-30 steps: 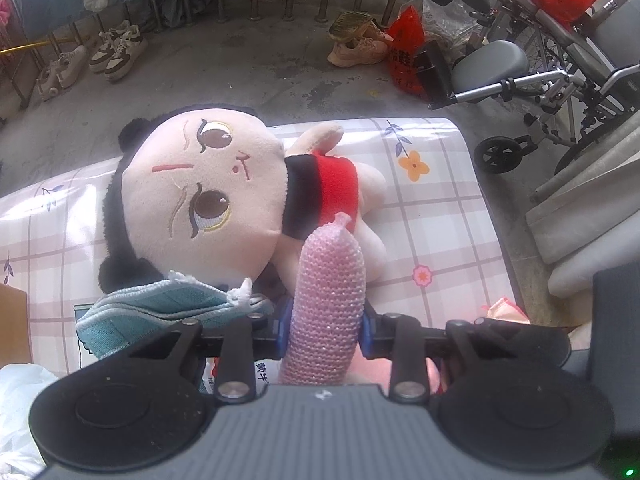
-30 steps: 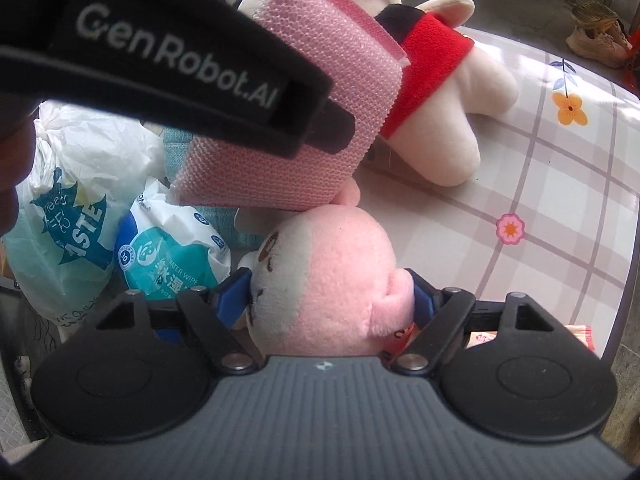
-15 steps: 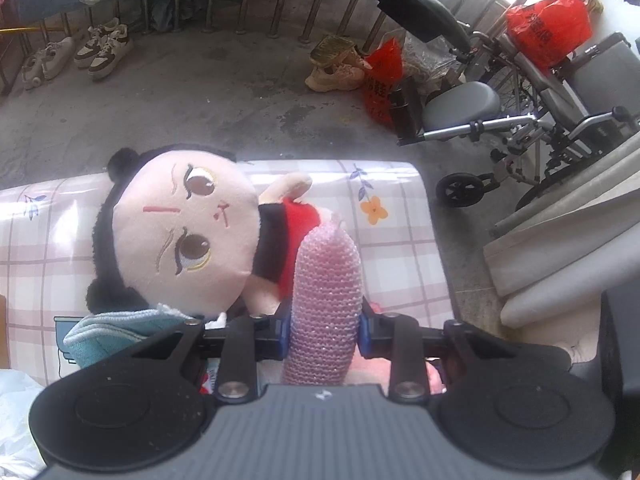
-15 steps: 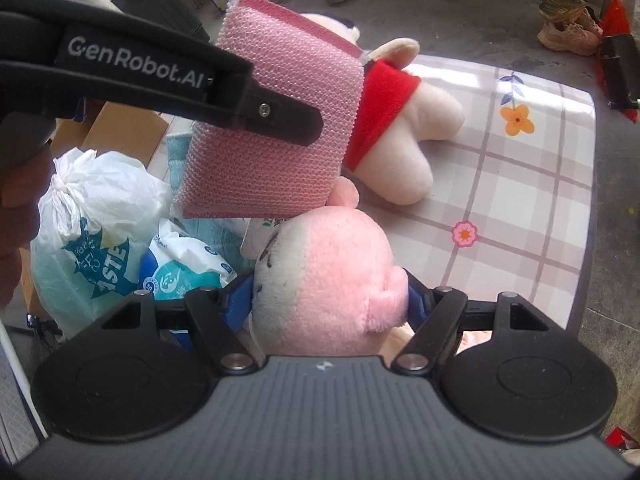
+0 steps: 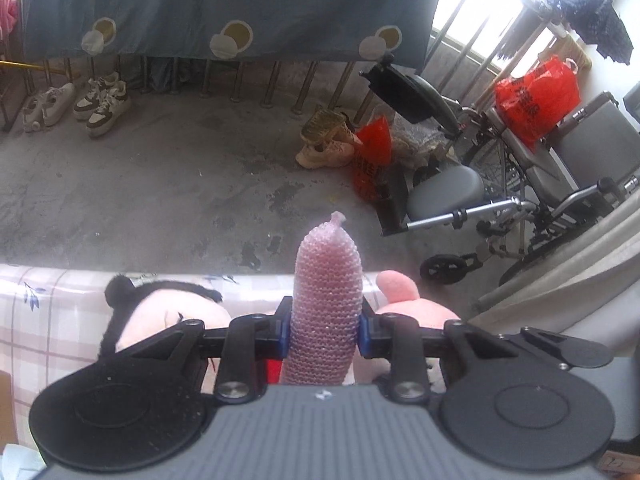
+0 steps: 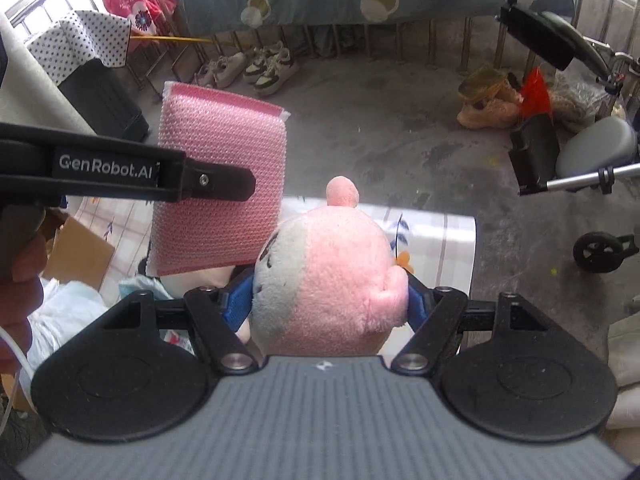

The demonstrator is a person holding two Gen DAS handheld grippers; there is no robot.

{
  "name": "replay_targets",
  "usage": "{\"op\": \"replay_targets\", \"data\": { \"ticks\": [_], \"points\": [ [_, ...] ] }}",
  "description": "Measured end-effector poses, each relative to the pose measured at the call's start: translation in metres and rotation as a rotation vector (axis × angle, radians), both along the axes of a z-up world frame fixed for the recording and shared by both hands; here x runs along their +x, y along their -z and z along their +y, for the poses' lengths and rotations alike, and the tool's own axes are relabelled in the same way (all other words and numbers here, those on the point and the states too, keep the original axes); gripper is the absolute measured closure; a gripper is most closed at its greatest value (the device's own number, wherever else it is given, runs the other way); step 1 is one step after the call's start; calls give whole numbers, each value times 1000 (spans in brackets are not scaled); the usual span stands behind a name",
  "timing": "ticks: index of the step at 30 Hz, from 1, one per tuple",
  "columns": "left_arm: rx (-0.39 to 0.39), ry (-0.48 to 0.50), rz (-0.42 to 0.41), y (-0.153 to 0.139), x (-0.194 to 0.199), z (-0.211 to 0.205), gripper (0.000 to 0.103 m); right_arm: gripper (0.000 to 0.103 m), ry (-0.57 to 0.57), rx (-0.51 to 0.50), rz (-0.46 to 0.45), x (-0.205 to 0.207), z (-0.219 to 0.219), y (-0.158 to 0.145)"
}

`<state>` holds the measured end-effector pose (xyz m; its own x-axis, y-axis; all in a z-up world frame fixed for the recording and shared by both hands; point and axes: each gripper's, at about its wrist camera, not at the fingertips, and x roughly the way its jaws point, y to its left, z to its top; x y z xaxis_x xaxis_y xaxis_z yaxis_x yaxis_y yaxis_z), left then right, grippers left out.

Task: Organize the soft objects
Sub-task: 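Lift the pink sponge and bunny plush and carry both over the cardboard box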

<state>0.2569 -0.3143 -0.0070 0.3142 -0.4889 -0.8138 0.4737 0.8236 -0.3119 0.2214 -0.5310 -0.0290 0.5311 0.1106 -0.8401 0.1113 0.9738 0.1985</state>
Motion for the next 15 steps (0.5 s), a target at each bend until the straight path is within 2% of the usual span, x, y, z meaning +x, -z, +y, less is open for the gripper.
{"op": "replay_targets", "data": {
  "ticks": [4,8,15],
  "points": [
    [-10,-51,-50,-19,20,13,72,31,2,-16,-78,28,6,-25],
    [-12,-110,-91,-38,36,37,72,31,-7,13,-129,59,24,-41],
    [34,-185,-141,-65,46,100,72,31,-55,117,-164,94,94,-66]
  ]
}}
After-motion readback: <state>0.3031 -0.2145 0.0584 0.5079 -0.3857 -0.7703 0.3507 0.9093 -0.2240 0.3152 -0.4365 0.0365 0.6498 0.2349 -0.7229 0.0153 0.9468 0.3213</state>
